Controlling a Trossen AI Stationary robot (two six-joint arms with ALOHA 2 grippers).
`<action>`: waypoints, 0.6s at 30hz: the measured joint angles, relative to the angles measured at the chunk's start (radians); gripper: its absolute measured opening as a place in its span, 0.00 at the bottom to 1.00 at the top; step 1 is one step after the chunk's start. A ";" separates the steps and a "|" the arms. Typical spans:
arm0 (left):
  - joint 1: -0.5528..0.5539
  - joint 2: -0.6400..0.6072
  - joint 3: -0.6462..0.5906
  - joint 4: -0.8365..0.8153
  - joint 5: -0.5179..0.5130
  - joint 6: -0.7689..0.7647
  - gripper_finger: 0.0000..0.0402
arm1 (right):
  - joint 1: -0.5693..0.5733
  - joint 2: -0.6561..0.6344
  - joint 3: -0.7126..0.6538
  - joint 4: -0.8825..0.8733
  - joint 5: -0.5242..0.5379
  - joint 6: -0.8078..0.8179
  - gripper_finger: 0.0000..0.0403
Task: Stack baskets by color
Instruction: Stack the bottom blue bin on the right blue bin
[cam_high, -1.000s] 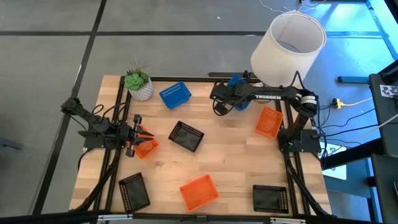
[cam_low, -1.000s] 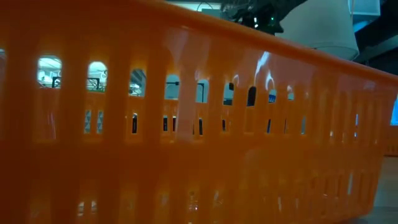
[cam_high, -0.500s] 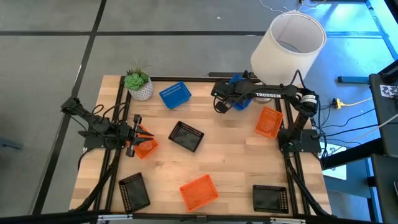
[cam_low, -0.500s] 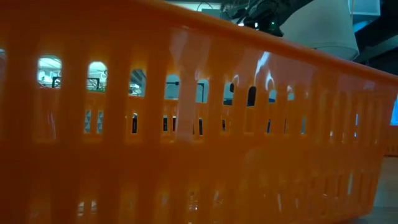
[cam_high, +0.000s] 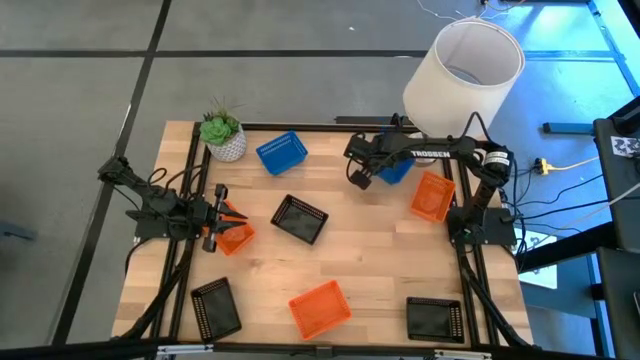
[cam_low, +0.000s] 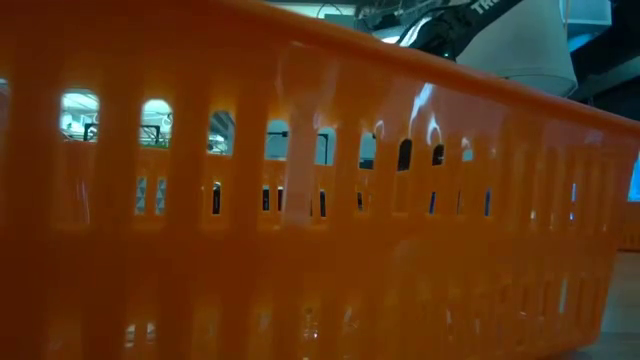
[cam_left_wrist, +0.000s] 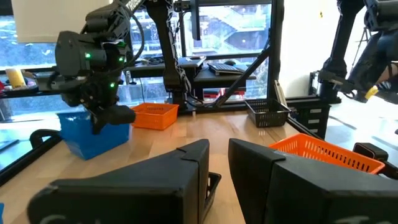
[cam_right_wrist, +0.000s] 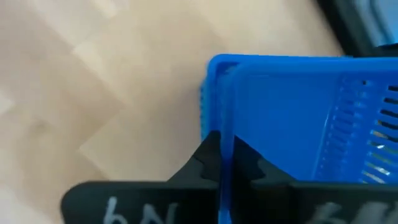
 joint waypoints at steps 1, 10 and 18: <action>0.000 0.000 0.000 0.000 0.000 0.000 0.14 | 0.004 0.000 0.000 0.000 -0.026 0.000 0.00; 0.000 0.000 0.000 0.000 0.000 -0.024 0.14 | 0.035 0.000 0.000 -0.011 -0.137 0.022 0.02; 0.000 0.000 0.000 0.000 0.000 -0.026 0.14 | 0.029 -0.001 0.023 -0.033 -0.156 -0.024 0.18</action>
